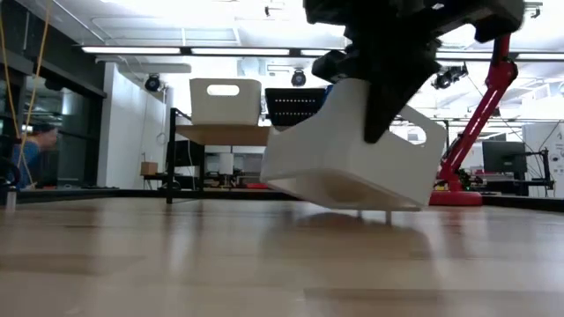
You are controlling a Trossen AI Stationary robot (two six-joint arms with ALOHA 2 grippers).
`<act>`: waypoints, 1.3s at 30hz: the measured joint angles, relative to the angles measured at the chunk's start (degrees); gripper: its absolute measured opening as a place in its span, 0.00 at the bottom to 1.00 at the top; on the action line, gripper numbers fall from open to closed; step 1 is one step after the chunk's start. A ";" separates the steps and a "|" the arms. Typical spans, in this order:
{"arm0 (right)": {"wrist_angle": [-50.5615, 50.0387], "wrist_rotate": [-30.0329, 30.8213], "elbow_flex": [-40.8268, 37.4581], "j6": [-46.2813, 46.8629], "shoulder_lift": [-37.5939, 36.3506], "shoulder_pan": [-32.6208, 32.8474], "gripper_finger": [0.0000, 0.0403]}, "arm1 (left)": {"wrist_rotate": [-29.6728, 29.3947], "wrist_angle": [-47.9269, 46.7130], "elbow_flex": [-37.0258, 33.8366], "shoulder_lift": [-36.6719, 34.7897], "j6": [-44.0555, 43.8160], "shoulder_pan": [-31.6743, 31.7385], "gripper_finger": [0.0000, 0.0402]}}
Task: Stack baskets on shelf by color
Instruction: Stack the right white bin on top of the other white bin on the shelf
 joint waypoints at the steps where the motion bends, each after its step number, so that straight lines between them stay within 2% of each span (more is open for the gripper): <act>1: 0.69 -0.25 0.00 0.31 0.00 -0.14 0.00 | 0.00 0.01 0.00 0.00 -0.01 0.00 0.47; 6: 2.76 -1.57 0.00 2.80 0.00 -0.52 0.00 | 0.00 0.02 0.00 0.00 -0.05 0.00 0.47; 13: 4.77 -7.18 0.00 3.92 0.00 -0.65 0.02 | 0.00 -0.90 0.00 0.00 -0.03 0.00 0.47; 16: 4.82 -7.29 0.00 3.91 0.11 -0.64 0.09 | 0.02 -1.03 0.00 0.00 -0.01 0.00 0.47; 25: 3.87 -7.85 0.05 3.60 -0.38 -1.14 0.38 | -1.21 -1.04 0.00 0.27 -0.56 0.00 0.47; 29: 0.94 -10.06 1.07 6.41 -3.19 -1.52 0.46 | -4.53 -1.12 -0.04 3.33 -2.97 0.01 0.47; 32: -0.99 -9.99 1.07 8.12 -6.48 -1.52 0.47 | -5.07 -1.04 -0.04 7.04 -2.95 0.21 0.47; 39: -4.86 -5.38 1.07 14.80 -15.76 -1.46 0.48 | 0.76 -2.90 0.16 16.90 -10.89 3.17 0.47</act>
